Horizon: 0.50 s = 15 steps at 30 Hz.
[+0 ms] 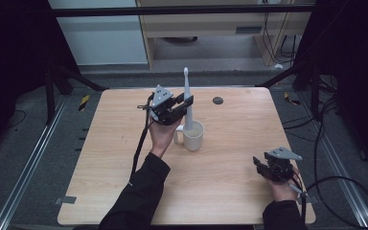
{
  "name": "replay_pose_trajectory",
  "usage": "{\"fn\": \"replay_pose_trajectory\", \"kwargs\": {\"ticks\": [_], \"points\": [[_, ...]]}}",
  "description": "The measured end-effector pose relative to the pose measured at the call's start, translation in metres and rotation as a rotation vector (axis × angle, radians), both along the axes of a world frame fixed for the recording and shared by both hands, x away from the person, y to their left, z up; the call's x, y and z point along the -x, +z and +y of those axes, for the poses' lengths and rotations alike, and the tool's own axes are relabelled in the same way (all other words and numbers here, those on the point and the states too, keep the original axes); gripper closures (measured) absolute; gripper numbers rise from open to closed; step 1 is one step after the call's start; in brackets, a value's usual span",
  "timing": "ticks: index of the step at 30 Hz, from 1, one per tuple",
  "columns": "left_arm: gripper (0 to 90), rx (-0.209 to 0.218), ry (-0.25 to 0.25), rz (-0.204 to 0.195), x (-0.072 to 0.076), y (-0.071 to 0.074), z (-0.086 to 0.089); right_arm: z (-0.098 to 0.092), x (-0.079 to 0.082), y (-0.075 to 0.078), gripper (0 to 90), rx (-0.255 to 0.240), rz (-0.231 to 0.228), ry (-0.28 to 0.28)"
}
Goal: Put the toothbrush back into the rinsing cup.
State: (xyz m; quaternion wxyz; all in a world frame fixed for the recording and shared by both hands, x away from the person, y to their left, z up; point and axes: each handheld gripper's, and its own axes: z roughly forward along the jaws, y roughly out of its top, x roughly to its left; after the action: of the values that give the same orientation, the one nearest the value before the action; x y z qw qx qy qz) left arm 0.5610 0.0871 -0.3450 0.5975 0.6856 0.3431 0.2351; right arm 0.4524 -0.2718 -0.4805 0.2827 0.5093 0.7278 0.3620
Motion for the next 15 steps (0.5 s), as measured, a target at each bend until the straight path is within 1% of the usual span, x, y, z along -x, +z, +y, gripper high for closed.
{"fn": "replay_pose_trajectory", "kwargs": {"ticks": [6, 15], "points": [[66.9, -0.018, 0.003, 0.009, -0.005, -0.007, -0.006, 0.000, 0.000, 0.000, 50.2, 0.005, -0.002, 0.003], [66.9, -0.058, 0.002, 0.039, -0.011, -0.020, -0.010, 0.000, 0.000, -0.001, 50.4, 0.007, 0.002, 0.005]]}}
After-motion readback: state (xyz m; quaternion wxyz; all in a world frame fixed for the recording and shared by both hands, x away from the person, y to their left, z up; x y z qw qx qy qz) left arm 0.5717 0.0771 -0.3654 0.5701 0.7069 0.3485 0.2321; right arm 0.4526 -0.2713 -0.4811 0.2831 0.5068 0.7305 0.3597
